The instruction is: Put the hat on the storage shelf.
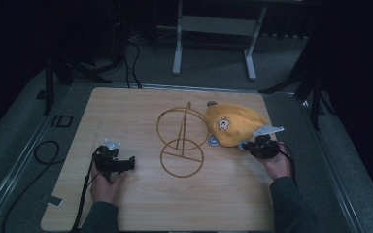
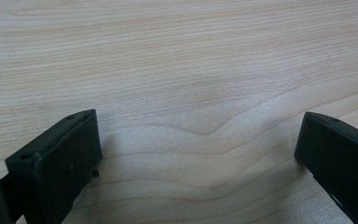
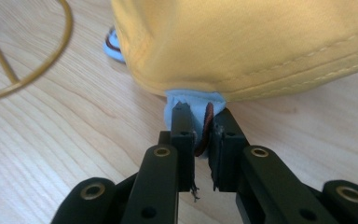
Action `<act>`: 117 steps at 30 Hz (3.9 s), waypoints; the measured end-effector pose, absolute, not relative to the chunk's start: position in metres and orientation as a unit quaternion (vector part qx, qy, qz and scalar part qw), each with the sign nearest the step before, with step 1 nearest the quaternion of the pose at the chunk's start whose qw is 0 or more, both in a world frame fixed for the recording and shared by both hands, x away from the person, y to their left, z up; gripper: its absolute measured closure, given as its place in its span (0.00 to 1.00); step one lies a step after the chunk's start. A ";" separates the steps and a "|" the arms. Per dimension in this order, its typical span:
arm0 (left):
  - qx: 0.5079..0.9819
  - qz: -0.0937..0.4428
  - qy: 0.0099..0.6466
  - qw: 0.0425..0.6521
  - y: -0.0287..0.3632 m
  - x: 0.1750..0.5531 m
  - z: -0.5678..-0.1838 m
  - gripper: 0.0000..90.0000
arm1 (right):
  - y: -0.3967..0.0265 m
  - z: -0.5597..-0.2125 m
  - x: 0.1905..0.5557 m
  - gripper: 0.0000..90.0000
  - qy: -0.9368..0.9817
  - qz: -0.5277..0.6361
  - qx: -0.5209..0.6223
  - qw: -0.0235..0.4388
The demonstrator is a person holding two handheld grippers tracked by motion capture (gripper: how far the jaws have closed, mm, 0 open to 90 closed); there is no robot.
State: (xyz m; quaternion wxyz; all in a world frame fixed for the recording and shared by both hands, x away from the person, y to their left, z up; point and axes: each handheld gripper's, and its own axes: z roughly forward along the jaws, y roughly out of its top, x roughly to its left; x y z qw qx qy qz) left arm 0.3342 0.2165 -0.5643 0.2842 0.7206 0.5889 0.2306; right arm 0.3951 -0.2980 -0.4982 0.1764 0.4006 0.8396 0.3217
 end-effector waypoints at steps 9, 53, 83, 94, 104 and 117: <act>0.721 0.230 0.589 0.284 0.217 0.334 -0.564 0.00 | -0.292 -0.470 0.389 0.91 0.843 0.338 0.369 0.197; 0.721 0.230 0.589 0.284 0.216 0.334 -0.564 0.00 | -0.310 -0.415 0.373 0.69 0.818 0.377 0.392 0.187; 0.721 0.230 0.588 0.284 0.216 0.334 -0.564 0.00 | -0.278 -0.399 0.402 0.75 0.886 0.259 0.322 0.210; 0.721 0.230 0.589 0.284 0.216 0.334 -0.564 0.00 | -0.267 -0.393 0.418 0.74 0.909 0.208 0.305 0.194; 0.722 0.229 0.588 0.283 0.216 0.334 -0.564 0.00 | -0.256 -0.391 0.433 0.71 0.925 0.163 0.305 0.159; 0.723 0.229 0.588 0.282 0.216 0.334 -0.564 0.00 | -0.242 -0.400 0.459 0.69 0.926 0.117 0.339 0.117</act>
